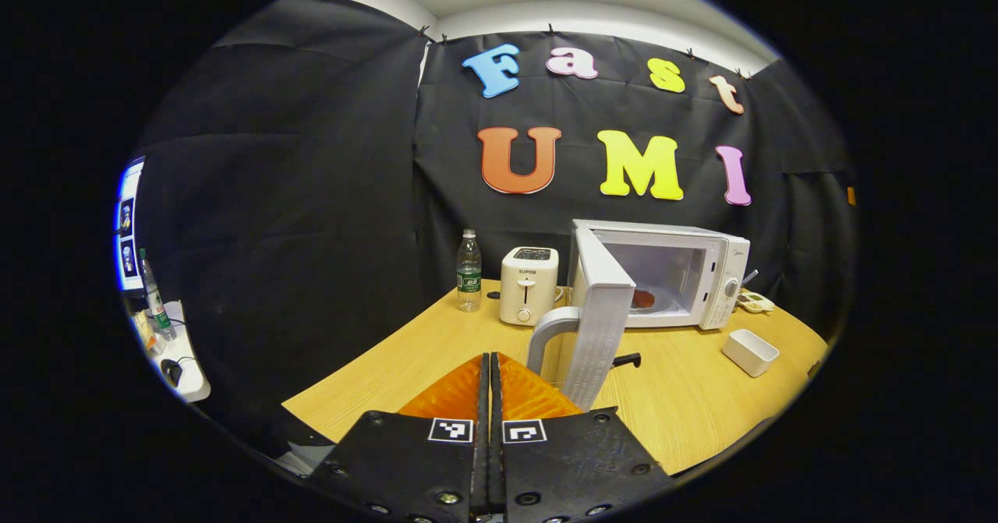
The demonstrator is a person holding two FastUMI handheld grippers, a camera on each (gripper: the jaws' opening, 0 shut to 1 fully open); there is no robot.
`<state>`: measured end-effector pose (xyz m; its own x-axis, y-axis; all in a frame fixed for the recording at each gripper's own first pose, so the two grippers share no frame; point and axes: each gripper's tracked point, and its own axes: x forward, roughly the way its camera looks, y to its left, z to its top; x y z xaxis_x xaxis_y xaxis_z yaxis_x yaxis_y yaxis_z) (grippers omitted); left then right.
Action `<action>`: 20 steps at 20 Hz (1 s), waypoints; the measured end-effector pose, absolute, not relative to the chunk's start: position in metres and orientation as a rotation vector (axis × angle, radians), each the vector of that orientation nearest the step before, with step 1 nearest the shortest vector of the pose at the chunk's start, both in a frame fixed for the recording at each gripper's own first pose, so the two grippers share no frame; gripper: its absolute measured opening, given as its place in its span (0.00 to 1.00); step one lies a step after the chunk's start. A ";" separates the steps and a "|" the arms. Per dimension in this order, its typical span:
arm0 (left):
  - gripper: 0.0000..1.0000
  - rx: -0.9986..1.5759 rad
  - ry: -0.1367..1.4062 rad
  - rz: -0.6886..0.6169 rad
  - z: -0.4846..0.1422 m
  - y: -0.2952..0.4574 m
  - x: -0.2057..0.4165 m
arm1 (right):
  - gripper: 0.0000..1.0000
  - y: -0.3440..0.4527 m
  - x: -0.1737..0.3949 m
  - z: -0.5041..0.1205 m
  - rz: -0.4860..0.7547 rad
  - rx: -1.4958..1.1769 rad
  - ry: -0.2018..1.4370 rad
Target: Open the microwave oven with the left hand, put the food in, and close the microwave oven.
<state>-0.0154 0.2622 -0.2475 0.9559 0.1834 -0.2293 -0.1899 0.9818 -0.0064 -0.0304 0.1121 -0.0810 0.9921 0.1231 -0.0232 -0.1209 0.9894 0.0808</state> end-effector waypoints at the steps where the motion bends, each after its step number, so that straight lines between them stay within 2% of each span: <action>1: 0.00 -0.027 0.225 0.187 -0.248 0.263 -0.007 | 0.99 0.108 -0.030 -0.082 0.116 0.075 0.030; 3: 0.00 -0.028 0.220 0.171 -0.251 0.262 0.007 | 0.99 0.107 -0.032 -0.082 0.116 0.078 0.032; 4: 0.00 -0.022 0.211 0.169 -0.250 0.264 0.014 | 0.87 0.106 -0.033 -0.083 0.118 0.081 0.033; 5: 0.00 -0.023 0.221 0.167 -0.254 0.265 0.020 | 0.99 0.105 -0.034 -0.083 0.121 0.082 0.032; 8: 0.00 -0.017 0.220 0.159 -0.255 0.259 0.024 | 0.99 0.097 -0.035 -0.079 0.105 0.083 0.019; 9: 0.10 -0.010 0.217 0.164 -0.255 0.260 0.026 | 0.87 0.096 -0.037 -0.078 0.102 0.087 0.014; 10: 0.00 -0.004 0.223 0.164 -0.258 0.259 0.027 | 0.99 0.095 -0.039 -0.077 0.102 0.092 0.011; 19: 0.00 -0.049 0.202 0.051 -0.256 0.197 0.025 | 0.99 0.094 -0.055 -0.067 0.138 0.057 -0.003; 20: 0.00 -0.053 0.197 0.037 -0.254 0.189 0.027 | 0.87 0.091 -0.055 -0.065 0.138 0.060 -0.003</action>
<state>0.0271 0.1887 -0.2540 0.9799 0.0318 -0.1970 -0.0421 0.9979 -0.0485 -0.0549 0.0911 -0.0652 0.9906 0.1369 0.0075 -0.1371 0.9888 0.0593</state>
